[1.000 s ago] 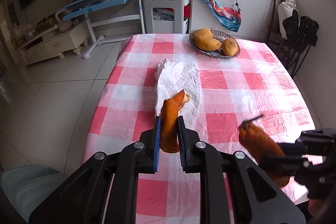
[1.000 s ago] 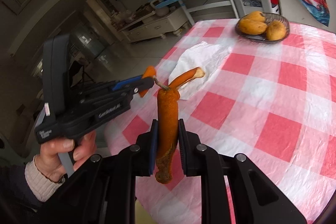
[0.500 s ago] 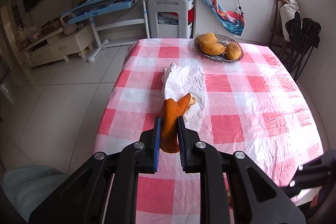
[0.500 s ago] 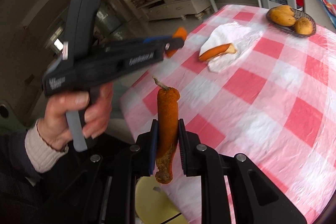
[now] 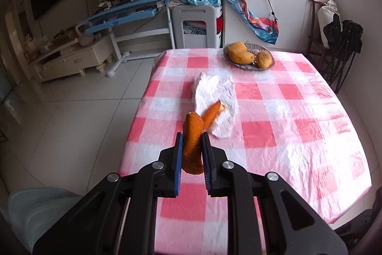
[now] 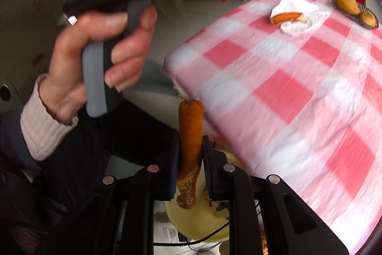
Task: Collect trash
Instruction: 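Carry both held peels toward the yellow bucket, then open both grippers over the yellow bucket to drop the peels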
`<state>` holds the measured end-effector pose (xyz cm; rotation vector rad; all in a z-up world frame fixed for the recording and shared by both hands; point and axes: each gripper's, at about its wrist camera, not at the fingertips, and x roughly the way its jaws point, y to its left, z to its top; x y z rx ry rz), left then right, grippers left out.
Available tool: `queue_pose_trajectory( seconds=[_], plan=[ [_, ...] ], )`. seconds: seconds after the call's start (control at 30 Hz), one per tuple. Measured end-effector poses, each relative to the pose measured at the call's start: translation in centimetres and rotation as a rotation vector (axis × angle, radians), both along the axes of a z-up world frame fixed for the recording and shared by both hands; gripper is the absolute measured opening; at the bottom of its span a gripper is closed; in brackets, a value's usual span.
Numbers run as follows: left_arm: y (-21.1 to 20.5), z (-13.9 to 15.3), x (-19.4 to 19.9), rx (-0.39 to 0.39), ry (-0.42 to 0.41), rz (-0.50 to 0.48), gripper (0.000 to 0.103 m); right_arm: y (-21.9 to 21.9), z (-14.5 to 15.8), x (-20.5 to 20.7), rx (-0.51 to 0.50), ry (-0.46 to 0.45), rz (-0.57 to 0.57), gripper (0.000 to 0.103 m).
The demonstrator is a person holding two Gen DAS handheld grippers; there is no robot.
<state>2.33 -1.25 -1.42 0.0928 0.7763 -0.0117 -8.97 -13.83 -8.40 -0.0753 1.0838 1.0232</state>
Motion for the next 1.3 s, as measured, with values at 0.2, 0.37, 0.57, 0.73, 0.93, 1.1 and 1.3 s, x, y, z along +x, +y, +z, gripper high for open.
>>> queue_pose_trajectory(
  seconds=[0.2,0.37,0.57,0.73,0.93,1.1,1.3],
  plan=[
    [-0.6,-1.4,-3.3,0.000,0.039,-0.020,0.015,-0.3,-0.5,-2.0,-0.051,-0.027,-0.038,0.048],
    [-1.3,-3.1,-6.2,-0.001,0.089,-0.037,0.015,-1.1,-0.8,-3.1,-0.165,-0.124,-0.159,0.062],
    [-2.8,-7.1,-10.0,-0.040,0.254,-0.088,0.015,-3.4,0.1,-2.9,-0.199,-0.208,-0.346,0.070],
    [-4.4,-10.1,-13.0,-0.029,0.392,-0.169,0.016,-4.1,0.4,-2.7,-0.196,-0.244,-0.406,0.070],
    [-4.2,-9.8,-14.7,-0.011,0.362,-0.172,0.048,-4.2,0.4,-2.6,-0.213,-0.263,-0.423,0.072],
    [-2.5,-8.5,-14.3,-0.059,0.299,-0.097,0.052,-4.3,0.1,-2.4,-0.226,-0.262,-0.438,0.073],
    [-0.8,-7.7,-13.6,-0.064,0.240,0.004,0.056,-3.7,-0.4,-2.5,-0.244,-0.263,-0.420,0.073]
  ],
)
